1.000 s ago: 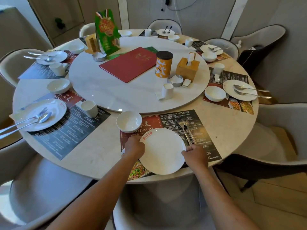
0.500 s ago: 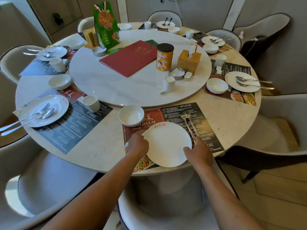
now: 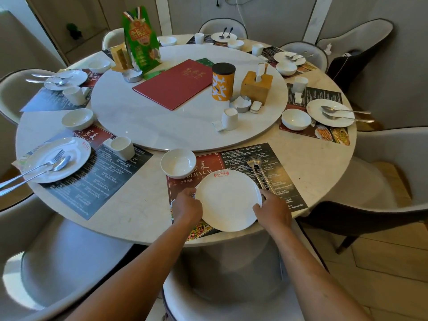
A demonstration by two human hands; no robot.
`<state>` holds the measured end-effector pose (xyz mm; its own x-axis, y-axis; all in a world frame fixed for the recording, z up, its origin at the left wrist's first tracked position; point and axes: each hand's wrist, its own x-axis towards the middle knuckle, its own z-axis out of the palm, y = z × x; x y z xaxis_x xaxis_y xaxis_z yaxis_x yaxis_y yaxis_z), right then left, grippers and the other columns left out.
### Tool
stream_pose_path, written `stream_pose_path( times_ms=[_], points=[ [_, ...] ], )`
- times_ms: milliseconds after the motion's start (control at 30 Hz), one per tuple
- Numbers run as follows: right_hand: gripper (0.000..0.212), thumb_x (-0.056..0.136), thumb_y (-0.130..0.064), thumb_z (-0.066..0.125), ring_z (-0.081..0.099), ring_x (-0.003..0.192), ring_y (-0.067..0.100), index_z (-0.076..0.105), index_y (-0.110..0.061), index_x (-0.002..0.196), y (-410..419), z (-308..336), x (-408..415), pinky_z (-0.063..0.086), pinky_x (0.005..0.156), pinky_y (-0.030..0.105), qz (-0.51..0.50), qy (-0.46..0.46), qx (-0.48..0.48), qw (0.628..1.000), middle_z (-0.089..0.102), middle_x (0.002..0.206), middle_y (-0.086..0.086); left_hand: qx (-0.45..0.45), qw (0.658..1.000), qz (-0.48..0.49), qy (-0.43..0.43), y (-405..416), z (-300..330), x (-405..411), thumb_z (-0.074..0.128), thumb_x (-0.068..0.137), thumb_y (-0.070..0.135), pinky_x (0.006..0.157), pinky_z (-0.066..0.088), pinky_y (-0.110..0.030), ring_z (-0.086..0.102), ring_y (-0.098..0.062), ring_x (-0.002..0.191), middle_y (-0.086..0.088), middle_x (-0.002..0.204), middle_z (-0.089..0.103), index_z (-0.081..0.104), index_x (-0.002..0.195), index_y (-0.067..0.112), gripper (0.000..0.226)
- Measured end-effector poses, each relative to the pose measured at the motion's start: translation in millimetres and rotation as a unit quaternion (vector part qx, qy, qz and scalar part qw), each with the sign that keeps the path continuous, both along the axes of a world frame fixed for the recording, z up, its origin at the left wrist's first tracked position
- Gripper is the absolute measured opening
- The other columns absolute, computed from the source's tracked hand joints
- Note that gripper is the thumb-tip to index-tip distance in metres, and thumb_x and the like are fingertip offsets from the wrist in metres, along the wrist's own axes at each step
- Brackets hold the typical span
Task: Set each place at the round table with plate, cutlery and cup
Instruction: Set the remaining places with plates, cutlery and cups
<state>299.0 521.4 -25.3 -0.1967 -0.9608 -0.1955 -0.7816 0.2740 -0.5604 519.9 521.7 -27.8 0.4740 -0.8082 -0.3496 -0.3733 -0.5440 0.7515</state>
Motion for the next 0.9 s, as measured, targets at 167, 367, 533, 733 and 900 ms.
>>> stream_pose_path(
  times_ms=[167, 367, 533, 733, 900],
  points=[
    [0.034, 0.093, -0.028, 0.058, 0.064, 0.093, 0.026, 0.063, -0.024, 0.127, -10, -3, -7, 0.047, 0.072, 0.032, 0.016, 0.027, -0.002, 1.0, 0.071, 0.106, -0.001, 0.0, 1.0, 0.023, -0.004, 4, -2, -1, 0.06, 0.094, 0.01, 0.092, 0.054, -0.041, 0.057, -0.026, 0.116, -0.005, 0.135, 0.059, 0.061, 0.132, 0.023, 0.04],
    [0.02, 0.095, -0.027, 0.06, 0.067, 0.091, 0.027, 0.072, -0.018, 0.109, -47, 3, -14, 0.053, 0.077, 0.035, 0.003, 0.102, -0.079, 0.992, 0.071, 0.106, 0.003, 0.01, 0.999, 0.046, -0.013, 8, -10, -5, 0.062, 0.092, 0.017, 0.088, 0.056, -0.036, 0.058, -0.022, 0.108, -0.004, 0.128, 0.061, 0.066, 0.123, 0.024, 0.032],
    [0.018, 0.094, -0.021, 0.061, 0.063, 0.07, 0.025, 0.066, -0.017, 0.077, -73, 4, -16, 0.051, 0.062, 0.032, 0.042, 0.176, -0.034, 0.983, 0.067, 0.078, 0.002, 0.021, 0.997, 0.066, -0.025, 10, -16, -7, 0.063, 0.094, 0.019, 0.092, 0.053, -0.034, 0.053, -0.016, 0.101, 0.003, 0.119, 0.06, 0.071, 0.121, 0.017, 0.028],
    [0.016, 0.095, -0.013, 0.056, 0.057, 0.068, 0.024, 0.067, -0.013, 0.083, -84, 4, -9, 0.047, 0.062, 0.032, 0.068, 0.221, -0.011, 0.973, 0.069, 0.083, 0.006, 0.034, 0.994, 0.079, 0.066, 11, -18, 2, 0.07, 0.091, 0.021, 0.083, 0.062, -0.042, 0.065, -0.02, 0.096, 0.001, 0.116, 0.064, 0.072, 0.114, 0.023, 0.024],
    [0.016, 0.095, -0.015, 0.059, 0.06, 0.067, 0.022, 0.068, -0.013, 0.081, -82, 6, -8, 0.047, 0.06, 0.032, 0.033, 0.174, -0.028, 0.984, 0.066, 0.076, 0.003, 0.031, 0.995, 0.053, 0.078, 13, -23, 5, 0.065, 0.093, 0.014, 0.082, 0.062, -0.041, 0.065, -0.019, 0.095, 0.003, 0.112, 0.061, 0.068, 0.123, 0.02, 0.031]
  ],
)
